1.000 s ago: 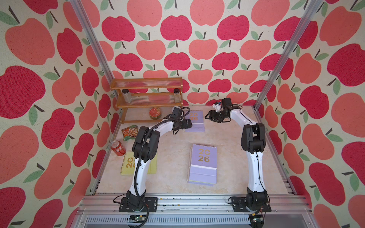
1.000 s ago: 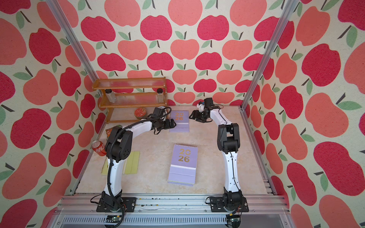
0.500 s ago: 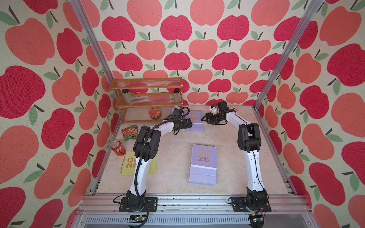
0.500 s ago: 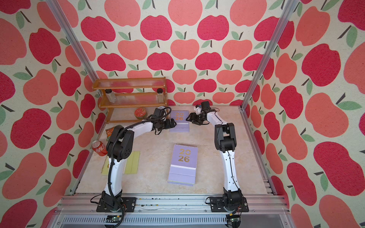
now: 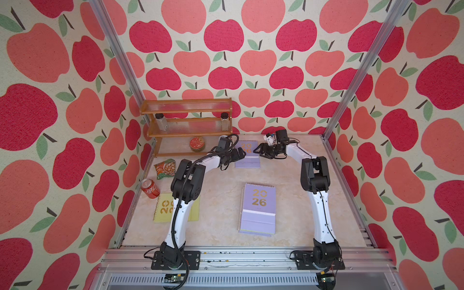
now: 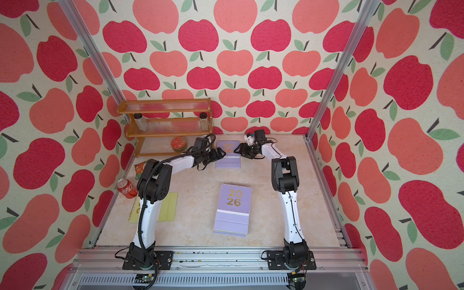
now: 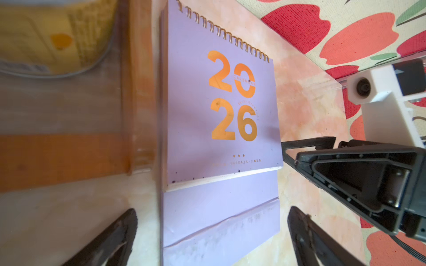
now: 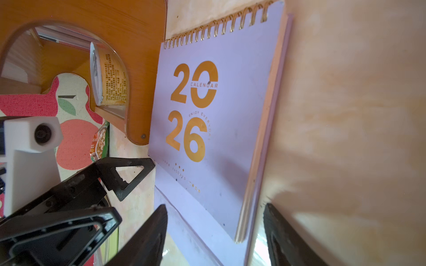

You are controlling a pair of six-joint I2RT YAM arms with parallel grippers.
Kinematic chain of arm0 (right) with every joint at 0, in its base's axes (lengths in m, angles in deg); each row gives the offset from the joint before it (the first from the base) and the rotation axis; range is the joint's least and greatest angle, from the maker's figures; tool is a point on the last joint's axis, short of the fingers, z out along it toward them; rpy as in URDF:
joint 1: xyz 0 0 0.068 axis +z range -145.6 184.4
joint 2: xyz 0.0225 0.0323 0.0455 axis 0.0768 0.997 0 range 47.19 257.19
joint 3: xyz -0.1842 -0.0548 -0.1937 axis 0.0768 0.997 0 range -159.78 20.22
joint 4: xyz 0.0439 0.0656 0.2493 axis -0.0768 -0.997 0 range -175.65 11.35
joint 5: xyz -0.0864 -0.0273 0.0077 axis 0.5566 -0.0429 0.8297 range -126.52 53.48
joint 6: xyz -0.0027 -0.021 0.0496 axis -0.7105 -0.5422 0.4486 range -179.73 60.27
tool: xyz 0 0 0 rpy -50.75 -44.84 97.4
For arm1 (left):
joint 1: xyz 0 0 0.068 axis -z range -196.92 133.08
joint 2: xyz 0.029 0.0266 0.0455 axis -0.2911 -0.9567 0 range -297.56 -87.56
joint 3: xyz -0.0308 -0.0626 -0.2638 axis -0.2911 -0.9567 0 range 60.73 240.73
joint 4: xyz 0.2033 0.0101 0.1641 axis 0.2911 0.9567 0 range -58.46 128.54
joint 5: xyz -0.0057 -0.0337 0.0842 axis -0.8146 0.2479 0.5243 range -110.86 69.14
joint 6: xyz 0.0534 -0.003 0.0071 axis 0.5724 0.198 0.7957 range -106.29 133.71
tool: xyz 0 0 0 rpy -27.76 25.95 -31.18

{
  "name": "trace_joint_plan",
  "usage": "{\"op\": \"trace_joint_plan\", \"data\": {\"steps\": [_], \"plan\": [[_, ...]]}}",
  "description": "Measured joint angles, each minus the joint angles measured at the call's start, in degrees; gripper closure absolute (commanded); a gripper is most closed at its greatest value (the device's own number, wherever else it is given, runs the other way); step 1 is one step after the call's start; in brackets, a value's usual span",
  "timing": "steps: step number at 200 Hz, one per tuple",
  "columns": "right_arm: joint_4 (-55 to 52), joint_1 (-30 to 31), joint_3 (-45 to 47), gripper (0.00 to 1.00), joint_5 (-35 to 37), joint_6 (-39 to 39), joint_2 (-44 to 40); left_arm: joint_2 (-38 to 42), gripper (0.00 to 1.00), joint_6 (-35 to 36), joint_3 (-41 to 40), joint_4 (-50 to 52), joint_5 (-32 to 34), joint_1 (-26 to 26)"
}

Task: Stack the calendars
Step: Pick up the calendar at the center of the board.

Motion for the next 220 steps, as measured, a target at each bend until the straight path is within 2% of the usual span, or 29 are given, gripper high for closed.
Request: {"op": "trace_joint_plan", "data": {"steps": [52,140,220], "plan": [[4.0,0.3,1.6,0.35,-2.5,1.4,0.4,-0.3,0.00,-2.3,0.0,-1.2,-0.6,0.4],[26.3,-1.3,17.5,0.43,-11.1,13.1,-3.3,-0.8,0.00,-4.3,-0.1,-3.3,-0.9,1.3],[31.0,-2.0,26.1,0.44,-13.1,17.0,-7.3,-0.9,0.00,-4.4,-1.3,-6.1,-3.3,3.0]]}}
